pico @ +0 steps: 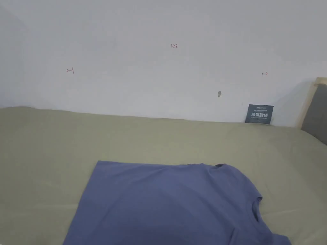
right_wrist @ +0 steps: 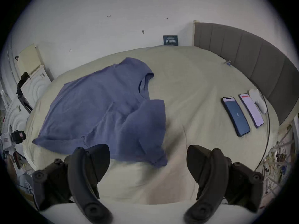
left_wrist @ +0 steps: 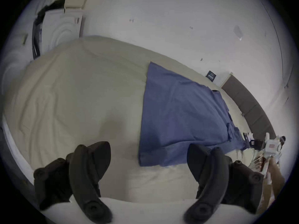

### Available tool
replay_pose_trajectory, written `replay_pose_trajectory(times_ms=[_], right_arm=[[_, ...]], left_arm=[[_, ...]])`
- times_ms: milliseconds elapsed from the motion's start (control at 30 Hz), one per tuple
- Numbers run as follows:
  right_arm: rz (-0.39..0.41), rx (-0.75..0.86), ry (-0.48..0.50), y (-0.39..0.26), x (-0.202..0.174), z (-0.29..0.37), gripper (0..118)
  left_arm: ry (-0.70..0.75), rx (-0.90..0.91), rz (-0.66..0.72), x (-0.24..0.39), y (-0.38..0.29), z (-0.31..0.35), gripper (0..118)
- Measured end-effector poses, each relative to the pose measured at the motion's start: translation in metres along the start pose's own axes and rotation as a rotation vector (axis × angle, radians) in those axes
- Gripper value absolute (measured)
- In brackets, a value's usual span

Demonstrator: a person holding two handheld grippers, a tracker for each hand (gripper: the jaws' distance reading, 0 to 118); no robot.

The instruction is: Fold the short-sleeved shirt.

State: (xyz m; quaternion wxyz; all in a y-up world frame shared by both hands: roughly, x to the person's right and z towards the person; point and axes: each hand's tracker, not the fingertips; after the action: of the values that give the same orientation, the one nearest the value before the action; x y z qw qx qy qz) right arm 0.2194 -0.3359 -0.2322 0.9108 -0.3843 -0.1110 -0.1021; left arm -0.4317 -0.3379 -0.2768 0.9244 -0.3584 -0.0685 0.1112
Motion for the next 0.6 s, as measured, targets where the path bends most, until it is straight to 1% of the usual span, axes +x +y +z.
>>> replay_pose_trajectory(times_ms=[33, 67, 100, 133, 167, 233, 267, 300, 333, 400, 433, 567, 600], right_arm=[[0.001, -0.004, -0.007, 0.002, -0.003, 0.003, 94], [0.002, -0.018, -0.016, 0.004, -0.007, 0.006, 81], [0.002, -0.038, -0.017, 0.005, -0.01, 0.01, 58], [0.004, -0.062, -0.013, 0.002, -0.014, 0.012, 17], [0.012, -0.072, -0.009, 0.0, -0.017, 0.012, 10], [0.04, -0.084, -0.027, -0.005, -0.024, 0.011, 10], [0.045, -0.067, -0.054, -0.014, -0.026, 0.008, 10], [0.052, -0.065, -0.042, -0.019, -0.028, 0.006, 9], [0.05, -0.068, -0.038, -0.021, -0.029, 0.003, 7], [0.008, -0.08, -0.014, -0.025, -0.028, 0.005, 7], [0.001, -0.076, -0.004, -0.027, -0.029, 0.004, 7], [0.026, -0.07, 0.002, -0.023, -0.031, 0.006, 6], [0.027, -0.063, 0.005, -0.021, -0.032, 0.005, 6]], left_arm=[[0.009, 0.001, -0.016, 0.017, 0.001, 0.006, 99], [0.034, -0.008, -0.025, 0.026, 0.004, 0.009, 93], [0.039, -0.009, -0.026, 0.032, 0.005, 0.011, 79], [0.03, -0.005, -0.029, 0.036, 0.005, 0.014, 40], [0.021, 0.002, -0.034, 0.043, 0.005, 0.015, 2], [0.005, -0.012, -0.051, 0.051, 0.001, 0.012, 0], [0.03, -0.018, -0.055, 0.057, -0.004, 0.013, 0], [0.024, -0.027, -0.064, 0.043, -0.005, 0.003, 0], [0.005, -0.038, -0.072, 0.043, -0.008, 0.001, 0], [0.017, -0.069, -0.074, 0.045, -0.015, -0.003, 0], [0.032, -0.077, -0.081, 0.043, -0.017, -0.007, 0], [0.024, -0.114, -0.048, 0.036, -0.02, -0.013, 0], [0.021, -0.123, -0.037, 0.034, -0.019, -0.017, 9]])
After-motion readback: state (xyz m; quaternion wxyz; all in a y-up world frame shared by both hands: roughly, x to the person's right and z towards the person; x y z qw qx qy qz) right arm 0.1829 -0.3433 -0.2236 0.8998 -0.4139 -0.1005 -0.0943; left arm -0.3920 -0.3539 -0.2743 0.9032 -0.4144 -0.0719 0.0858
